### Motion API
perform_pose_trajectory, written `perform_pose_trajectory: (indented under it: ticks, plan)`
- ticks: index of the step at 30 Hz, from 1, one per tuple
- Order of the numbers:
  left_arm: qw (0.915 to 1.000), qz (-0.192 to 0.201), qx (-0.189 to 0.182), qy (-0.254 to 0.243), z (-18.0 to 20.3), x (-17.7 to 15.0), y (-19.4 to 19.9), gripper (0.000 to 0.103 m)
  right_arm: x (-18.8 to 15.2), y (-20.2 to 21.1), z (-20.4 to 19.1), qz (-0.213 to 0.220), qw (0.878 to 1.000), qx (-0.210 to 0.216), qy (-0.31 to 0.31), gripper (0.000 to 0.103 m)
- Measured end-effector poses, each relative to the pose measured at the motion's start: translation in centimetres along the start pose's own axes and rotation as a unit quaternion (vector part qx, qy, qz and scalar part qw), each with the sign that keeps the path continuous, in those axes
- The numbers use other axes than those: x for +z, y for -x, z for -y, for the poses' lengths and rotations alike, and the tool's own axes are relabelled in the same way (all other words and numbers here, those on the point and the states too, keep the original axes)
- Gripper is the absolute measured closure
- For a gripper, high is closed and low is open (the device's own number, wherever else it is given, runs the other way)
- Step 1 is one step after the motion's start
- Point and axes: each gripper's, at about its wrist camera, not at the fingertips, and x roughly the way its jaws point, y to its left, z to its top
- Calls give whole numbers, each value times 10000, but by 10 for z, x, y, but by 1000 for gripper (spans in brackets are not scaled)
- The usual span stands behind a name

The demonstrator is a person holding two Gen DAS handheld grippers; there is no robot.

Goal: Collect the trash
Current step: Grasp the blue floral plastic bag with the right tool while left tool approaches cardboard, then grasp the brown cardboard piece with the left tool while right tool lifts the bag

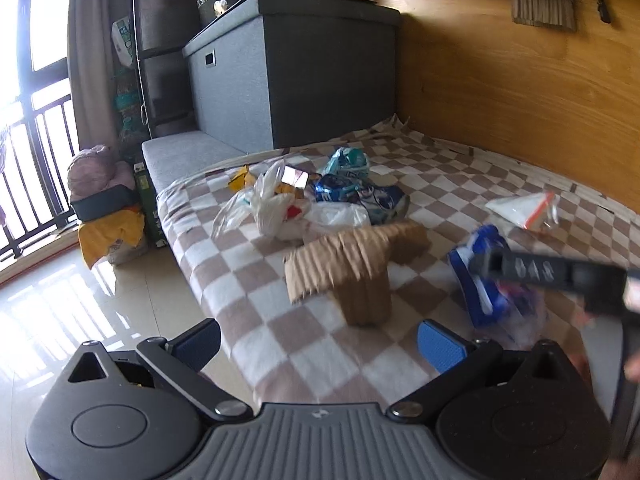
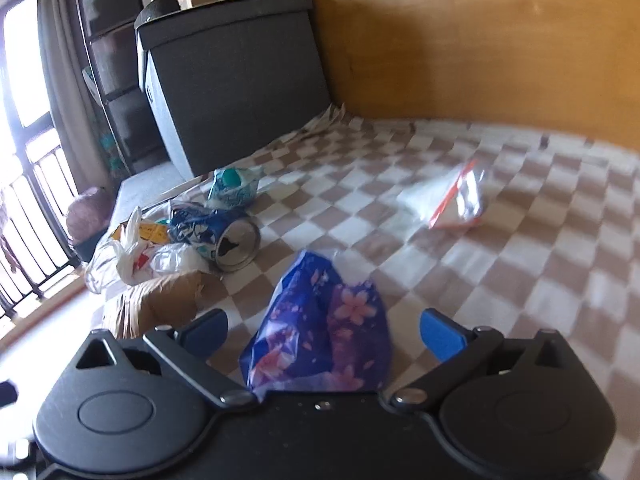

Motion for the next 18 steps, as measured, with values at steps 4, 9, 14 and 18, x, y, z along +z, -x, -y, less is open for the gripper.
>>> perform_pose_trajectory:
  ticks: [4,9,14,18]
  plan:
    - [9996,-154,-62,209,3,11,-23,0,-5,-6,11,-121,9993,266,-244,15]
    - [9965,-373,-134,732,10,13,-45,0,-9,-9,11,-212,9985,466,-182,38]
    - [9883,-371,-318,1445,13,9,-60,0,-8,-8,16,-243,9969,697,-280,57]
    - [9836,-393,-261,1740,18,7,-71,17,-4,-4,25,-151,9968,672,-397,70]
